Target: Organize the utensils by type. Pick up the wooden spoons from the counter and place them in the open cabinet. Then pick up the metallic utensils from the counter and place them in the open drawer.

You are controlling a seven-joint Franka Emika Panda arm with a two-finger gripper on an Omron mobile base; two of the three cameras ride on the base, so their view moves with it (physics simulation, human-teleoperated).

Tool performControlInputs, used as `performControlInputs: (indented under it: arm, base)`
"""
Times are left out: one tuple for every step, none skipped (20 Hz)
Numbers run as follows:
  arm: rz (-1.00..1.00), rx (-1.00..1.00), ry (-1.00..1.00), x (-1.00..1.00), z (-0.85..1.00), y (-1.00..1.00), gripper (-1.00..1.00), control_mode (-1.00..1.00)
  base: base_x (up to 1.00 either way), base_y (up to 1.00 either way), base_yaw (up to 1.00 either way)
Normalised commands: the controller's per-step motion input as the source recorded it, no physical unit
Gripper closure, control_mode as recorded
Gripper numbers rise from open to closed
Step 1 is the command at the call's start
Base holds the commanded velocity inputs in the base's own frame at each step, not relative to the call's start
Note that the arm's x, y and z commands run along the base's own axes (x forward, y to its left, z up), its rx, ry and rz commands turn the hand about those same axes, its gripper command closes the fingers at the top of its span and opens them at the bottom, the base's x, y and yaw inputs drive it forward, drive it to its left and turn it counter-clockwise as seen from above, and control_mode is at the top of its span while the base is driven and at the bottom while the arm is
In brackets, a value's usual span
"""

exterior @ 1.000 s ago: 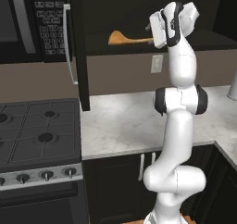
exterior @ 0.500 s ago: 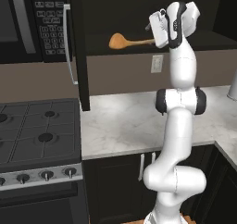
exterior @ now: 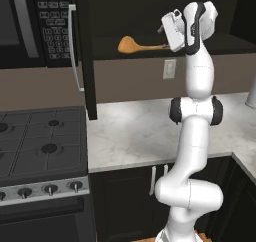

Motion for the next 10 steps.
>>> performControlInputs:
  arm:
    - [0.0,0.0,0.0,-0.33,0.0,0.0,-1.0,-1.0]
    - [0.0,0.0,0.0,-0.42,0.0,0.0,-1.0,-1.0]
    - [0.0,0.0,0.0,-0.56,0.0,0.05,-1.0,-1.0]
    - [0.0,0.0,0.0,-0.65,0.0,0.11,-1.0,-1.0]
    - [0.0,0.0,0.0,-0.74,0.0,0.18,-1.0,-1.0]
    - [0.0,0.0,-0.03,-0.81,-0.02,0.22,-1.0,-1.0]
    - [0.0,0.0,-0.03,-0.82,-0.06,0.24,-1.0,-1.0]
    - [-0.02,0.0,-0.04,-0.83,-0.08,0.25,-1.0,-1.0]
    - [-0.03,0.0,-0.04,-0.83,-0.11,0.25,-1.0,-1.0]
    - [-0.04,0.0,-0.08,-0.86,-0.17,0.27,-1.0,-1.0]
  base:
    - [0.0,0.0,0.0]
    - [0.0,0.0,0.0]
    - [0.0,0.0,0.0]
    - [0.0,0.0,0.0]
    - [0.0,0.0,0.0]
    - [0.0,0.0,0.0]
    - [0.0,0.0,0.0]
    - [0.0,0.0,0.0]
    - [0.0,0.0,0.0]
    - [0.0,0.0,0.0]
